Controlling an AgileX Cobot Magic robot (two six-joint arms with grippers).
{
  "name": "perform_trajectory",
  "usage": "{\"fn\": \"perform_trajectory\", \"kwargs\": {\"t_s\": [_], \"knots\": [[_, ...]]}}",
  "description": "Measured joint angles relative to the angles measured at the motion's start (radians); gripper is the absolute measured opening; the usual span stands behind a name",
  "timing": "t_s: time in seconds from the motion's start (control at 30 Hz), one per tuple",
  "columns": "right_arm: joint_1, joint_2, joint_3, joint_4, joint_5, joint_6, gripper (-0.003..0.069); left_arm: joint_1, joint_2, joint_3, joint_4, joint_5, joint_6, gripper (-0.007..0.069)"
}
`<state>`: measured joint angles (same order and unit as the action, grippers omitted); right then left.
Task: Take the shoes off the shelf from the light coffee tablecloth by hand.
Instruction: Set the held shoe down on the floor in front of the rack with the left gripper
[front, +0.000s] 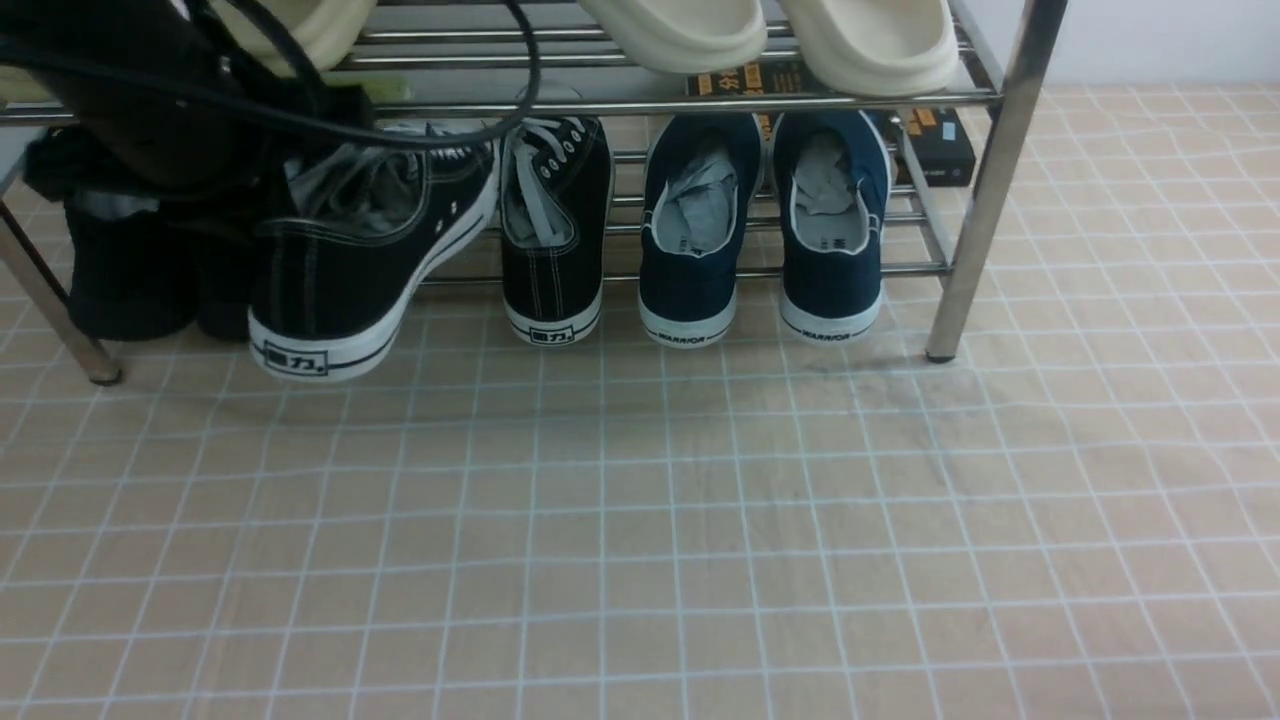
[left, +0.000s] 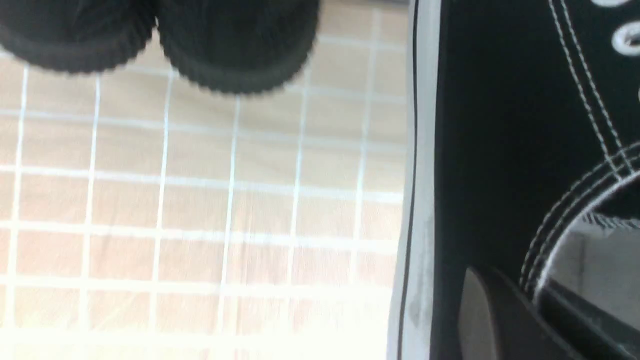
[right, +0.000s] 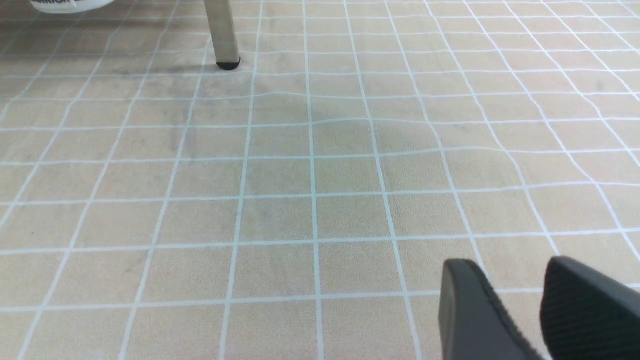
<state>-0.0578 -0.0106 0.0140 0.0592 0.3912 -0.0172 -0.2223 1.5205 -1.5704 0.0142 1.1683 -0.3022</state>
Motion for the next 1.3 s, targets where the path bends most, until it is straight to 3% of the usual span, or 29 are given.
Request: {"fn": "perform_trajectory", "kwargs": {"t_s": [0.2,0.37,0.6,0.8,1.07,1.3], "knots": [[0.0,0.0,0.0,0.0,0.0,0.0,0.0237,0.0,-0.202,0.16,-0.002,0.064,0.025,0.0011],[0.0,0.0,0.0,0.0,0.0,0.0,0.0237,0.0,-0.366,0.416,0.052,0.045,-0.087,0.0011],[0.0,0.0,0.0,0.0,0.0,0.0,0.0237,0.0,-0.544,0.786,0.17,-0.224,-0.395,0.0011],[0.0,0.0,0.0,0.0,0.0,0.0,0.0237,0.0,-0.523,0.897,0.213,-0.45,-0.53,0.0011],[0.0,0.0,0.0,0.0,0.0,0.0,0.0237,0.0,-0.424,0.915,0.206,-0.533,-0.54,0.0011],[0.0,0.0,0.0,0.0,0.0,0.0,0.0237,0.0,-0.4,0.916,0.104,-0.551,-0.426,0.0011]]}}
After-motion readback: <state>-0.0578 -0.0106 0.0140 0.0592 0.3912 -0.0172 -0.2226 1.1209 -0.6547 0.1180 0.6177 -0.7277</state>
